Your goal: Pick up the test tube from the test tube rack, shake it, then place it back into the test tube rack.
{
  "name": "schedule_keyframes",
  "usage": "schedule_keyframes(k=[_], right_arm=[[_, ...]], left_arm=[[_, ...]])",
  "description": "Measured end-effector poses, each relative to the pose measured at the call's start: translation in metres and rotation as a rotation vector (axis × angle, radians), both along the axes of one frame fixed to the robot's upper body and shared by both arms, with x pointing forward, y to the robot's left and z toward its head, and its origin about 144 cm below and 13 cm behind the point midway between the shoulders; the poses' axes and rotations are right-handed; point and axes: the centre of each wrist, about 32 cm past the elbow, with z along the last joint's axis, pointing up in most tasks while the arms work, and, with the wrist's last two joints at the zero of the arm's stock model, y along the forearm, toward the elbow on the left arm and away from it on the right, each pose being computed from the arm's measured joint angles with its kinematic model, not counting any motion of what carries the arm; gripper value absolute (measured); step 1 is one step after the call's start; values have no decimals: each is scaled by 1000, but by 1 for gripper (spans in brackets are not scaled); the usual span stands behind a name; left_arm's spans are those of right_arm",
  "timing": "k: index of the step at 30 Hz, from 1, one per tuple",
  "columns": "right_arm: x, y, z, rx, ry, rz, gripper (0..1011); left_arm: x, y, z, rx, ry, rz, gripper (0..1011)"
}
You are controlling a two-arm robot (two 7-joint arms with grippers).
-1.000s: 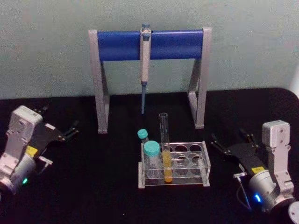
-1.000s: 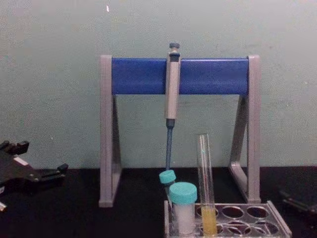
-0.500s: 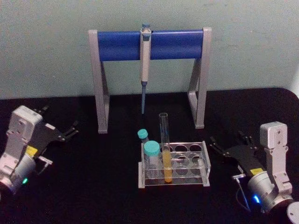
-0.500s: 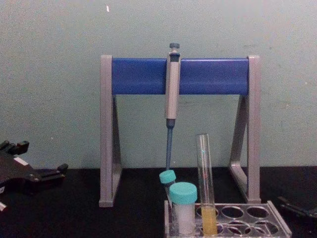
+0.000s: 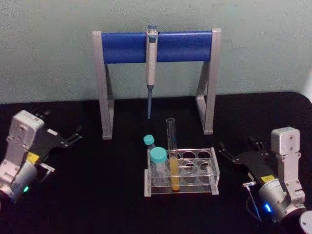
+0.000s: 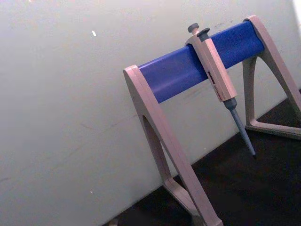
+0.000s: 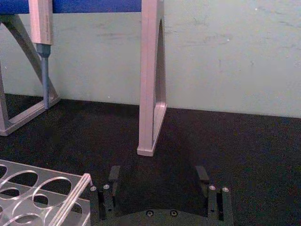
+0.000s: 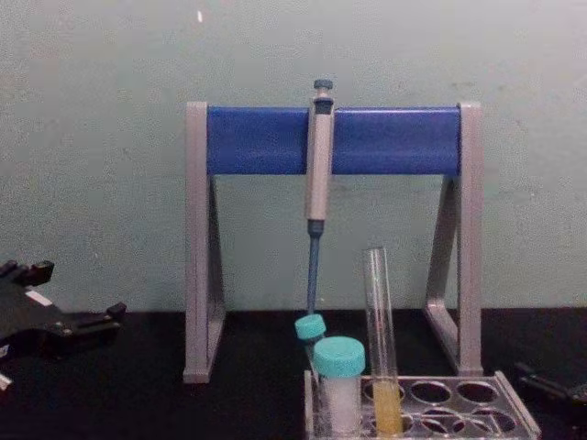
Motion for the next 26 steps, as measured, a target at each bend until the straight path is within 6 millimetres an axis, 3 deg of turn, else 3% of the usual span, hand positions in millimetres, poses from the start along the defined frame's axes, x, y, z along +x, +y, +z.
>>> schedule_keyframes(k=[26], right_arm=[[0, 0, 0, 2, -1, 0, 1000]], left_arm=[[0, 0, 0, 0, 0, 0, 1001]])
